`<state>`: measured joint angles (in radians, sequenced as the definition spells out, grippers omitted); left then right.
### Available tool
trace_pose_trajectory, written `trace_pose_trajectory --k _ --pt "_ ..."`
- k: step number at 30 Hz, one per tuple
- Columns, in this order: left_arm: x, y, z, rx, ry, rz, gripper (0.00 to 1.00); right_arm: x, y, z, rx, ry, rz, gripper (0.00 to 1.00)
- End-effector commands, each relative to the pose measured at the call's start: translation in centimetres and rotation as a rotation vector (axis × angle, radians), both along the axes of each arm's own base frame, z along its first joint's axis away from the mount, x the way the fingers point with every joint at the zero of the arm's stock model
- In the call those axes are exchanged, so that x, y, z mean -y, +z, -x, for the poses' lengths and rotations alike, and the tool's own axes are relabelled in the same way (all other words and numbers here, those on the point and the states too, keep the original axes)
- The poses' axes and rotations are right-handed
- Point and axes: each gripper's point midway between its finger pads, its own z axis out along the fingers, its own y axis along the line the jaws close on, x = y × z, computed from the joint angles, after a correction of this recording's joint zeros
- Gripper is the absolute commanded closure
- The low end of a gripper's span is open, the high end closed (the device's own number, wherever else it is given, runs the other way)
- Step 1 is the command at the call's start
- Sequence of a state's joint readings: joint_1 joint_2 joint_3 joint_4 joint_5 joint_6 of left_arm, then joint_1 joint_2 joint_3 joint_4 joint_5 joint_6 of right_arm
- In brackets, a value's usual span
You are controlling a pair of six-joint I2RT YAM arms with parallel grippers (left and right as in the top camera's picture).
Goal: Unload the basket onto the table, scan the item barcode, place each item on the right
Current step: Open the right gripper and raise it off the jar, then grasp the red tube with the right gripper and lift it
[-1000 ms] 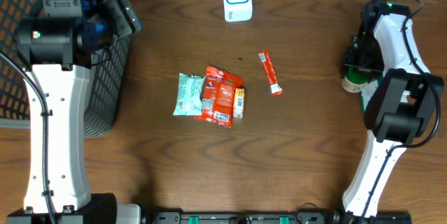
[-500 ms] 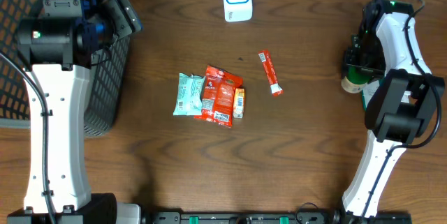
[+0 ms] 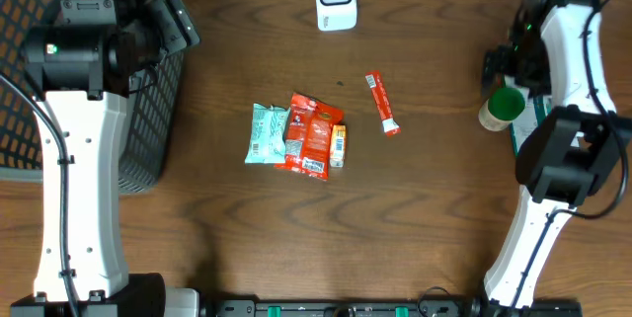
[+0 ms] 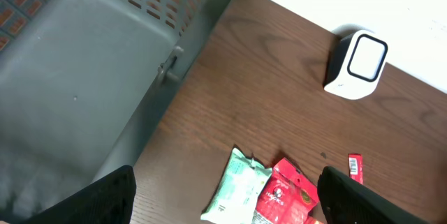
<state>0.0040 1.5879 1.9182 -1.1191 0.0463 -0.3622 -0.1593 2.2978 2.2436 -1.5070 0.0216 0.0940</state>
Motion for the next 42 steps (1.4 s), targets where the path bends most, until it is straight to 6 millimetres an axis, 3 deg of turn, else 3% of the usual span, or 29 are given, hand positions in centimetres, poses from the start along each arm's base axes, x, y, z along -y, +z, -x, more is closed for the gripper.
trace_pose_trajectory --k 1,2,3,6,9,12,15,18,21,25,28,30,32,35,37,39,42 --pt "-0.1 0.2 0.0 0.004 0.0 -0.006 0.16 -6.6 7.6 -1.6 0.226 0.194 -0.17 0.21" --pt "-0.1 0.2 0.0 0.004 0.0 -0.006 0.16 -9.1 8.9 -1.5 0.264 0.261 -0.229 0.26" --pt "-0.1 0.2 0.0 0.004 0.0 -0.006 0.17 -10.3 9.4 -1.4 0.274 0.287 -0.25 0.28" --pt "-0.1 0.2 0.0 0.004 0.0 -0.006 0.16 -14.4 9.4 -0.6 0.253 0.369 -0.287 0.43" --pt "-0.1 0.2 0.0 0.004 0.0 -0.006 0.16 -17.9 7.9 0.6 0.196 0.443 -0.3 0.57" --pt "-0.1 0.2 0.0 0.004 0.0 -0.006 0.16 -20.8 5.1 2.0 0.125 0.489 -0.285 0.66" --pt "-0.1 0.2 0.0 0.004 0.0 -0.006 0.16 -23.2 0.7 3.3 0.065 0.541 -0.237 0.73" --pt "-0.1 0.2 0.0 0.004 0.0 -0.006 0.16 -23.6 -1.7 3.5 0.06 0.578 -0.159 0.75" --pt "-0.1 0.2 0.0 0.004 0.0 -0.006 0.16 -22.3 -3.7 3.1 0.07 0.559 0.014 0.79" --pt "-0.1 0.2 0.0 0.004 0.0 -0.006 0.16 -21.6 -5.2 3.2 0.069 0.551 0.093 0.83" --pt "-0.1 0.2 0.0 0.004 0.0 -0.006 0.16 -21.5 -7.3 3.7 0.061 0.55 0.092 0.76" --pt "-0.1 0.2 0.0 0.004 0.0 -0.006 0.16 -21.3 -8.5 4.1 0.056 0.532 0.091 0.63" --pt "-0.1 0.2 0.0 0.004 0.0 -0.006 0.16 -21.4 -10.0 4.4 0.062 0.528 0.078 0.61" --pt "-0.1 0.2 0.0 0.004 0.0 -0.006 0.16 -21.3 -12.0 4.9 0.072 0.528 0.074 0.69" --pt "-0.1 0.2 0.0 0.004 0.0 -0.006 0.16 -21.2 -12.5 5.1 0.075 0.528 0.074 0.82" --pt "-0.1 0.2 0.0 0.004 0.0 -0.006 0.16 -21.3 -12.2 4.8 0.082 0.527 0.072 0.99" --pt "-0.1 0.2 0.0 0.004 0.0 -0.006 0.16 -22.3 -9.9 4.4 0.107 0.526 0.007 0.99"
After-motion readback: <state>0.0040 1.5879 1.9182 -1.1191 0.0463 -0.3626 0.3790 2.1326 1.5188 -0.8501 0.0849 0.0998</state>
